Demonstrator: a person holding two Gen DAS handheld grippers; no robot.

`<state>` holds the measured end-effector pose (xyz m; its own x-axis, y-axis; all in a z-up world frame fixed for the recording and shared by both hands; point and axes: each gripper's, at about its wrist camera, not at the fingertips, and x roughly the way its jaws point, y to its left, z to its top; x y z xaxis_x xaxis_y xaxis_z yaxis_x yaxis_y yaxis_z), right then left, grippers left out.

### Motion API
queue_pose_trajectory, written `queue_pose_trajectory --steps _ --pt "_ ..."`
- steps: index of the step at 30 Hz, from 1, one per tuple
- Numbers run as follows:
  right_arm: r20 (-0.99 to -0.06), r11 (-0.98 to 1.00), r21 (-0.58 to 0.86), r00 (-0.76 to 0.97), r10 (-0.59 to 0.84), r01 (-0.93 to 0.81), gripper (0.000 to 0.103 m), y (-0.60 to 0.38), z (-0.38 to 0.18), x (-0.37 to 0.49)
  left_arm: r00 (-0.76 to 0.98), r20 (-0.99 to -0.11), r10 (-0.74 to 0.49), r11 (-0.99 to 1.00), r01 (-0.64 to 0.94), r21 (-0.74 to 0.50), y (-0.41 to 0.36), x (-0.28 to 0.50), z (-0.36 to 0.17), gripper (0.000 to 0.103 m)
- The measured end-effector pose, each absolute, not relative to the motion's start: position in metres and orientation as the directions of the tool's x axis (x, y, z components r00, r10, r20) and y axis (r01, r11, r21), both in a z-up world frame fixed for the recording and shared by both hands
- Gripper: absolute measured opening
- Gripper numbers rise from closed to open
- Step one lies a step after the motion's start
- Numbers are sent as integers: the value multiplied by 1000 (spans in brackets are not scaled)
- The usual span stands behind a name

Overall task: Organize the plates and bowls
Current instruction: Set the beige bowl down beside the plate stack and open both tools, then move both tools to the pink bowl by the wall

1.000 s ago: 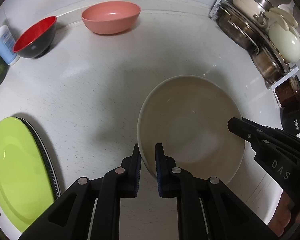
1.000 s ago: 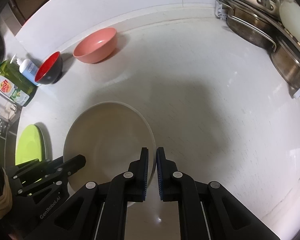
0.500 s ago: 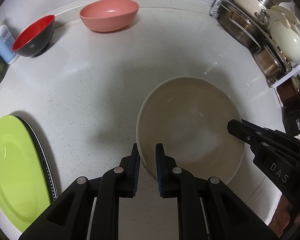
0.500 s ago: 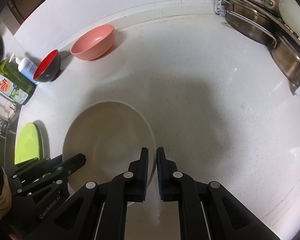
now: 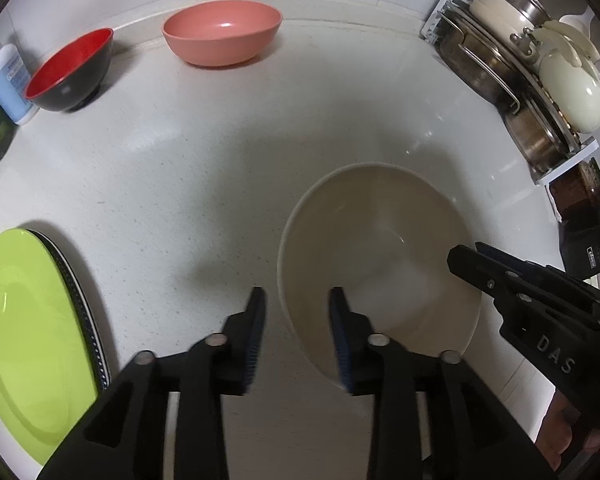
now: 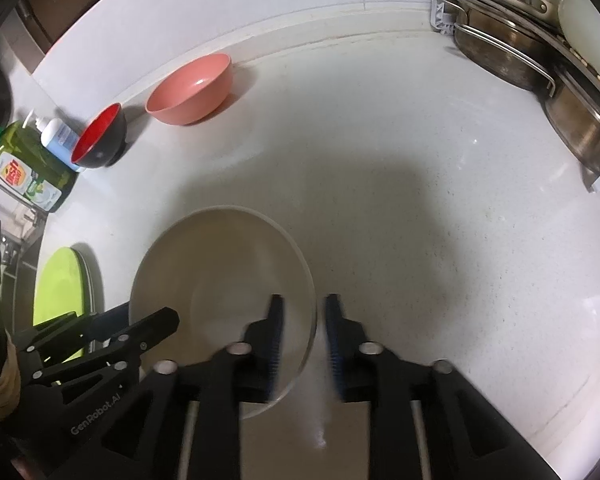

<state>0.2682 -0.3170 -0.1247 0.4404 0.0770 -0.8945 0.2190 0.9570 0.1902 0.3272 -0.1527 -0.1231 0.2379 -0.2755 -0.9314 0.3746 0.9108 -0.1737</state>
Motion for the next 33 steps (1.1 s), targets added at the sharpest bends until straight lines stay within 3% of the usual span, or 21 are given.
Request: queue_pose_trajectory --steps 6,10,13,25,33 --pt "-882 959 180 468 58 219 32 -314 -112 268 289 -917 -274 917 366 -159 -140 331 -110 50" --pt "-868 967 163 495 45 197 38 -308 -98 273 363 -893 -267 921 370 -125 -130 338 -89 65" --pt "-859 971 161 510 49 177 38 -303 -89 283 400 -876 -268 917 384 -105 -124 346 -75 69" --pt "-815 987 136 576 60 89 38 -278 -51 342 504 -834 -224 924 382 -17 -102 398 -36 71" --pt "-803 990 132 590 81 44 38 -266 -35 384 519 -826 -222 933 360 -24 -94 441 -26 71"
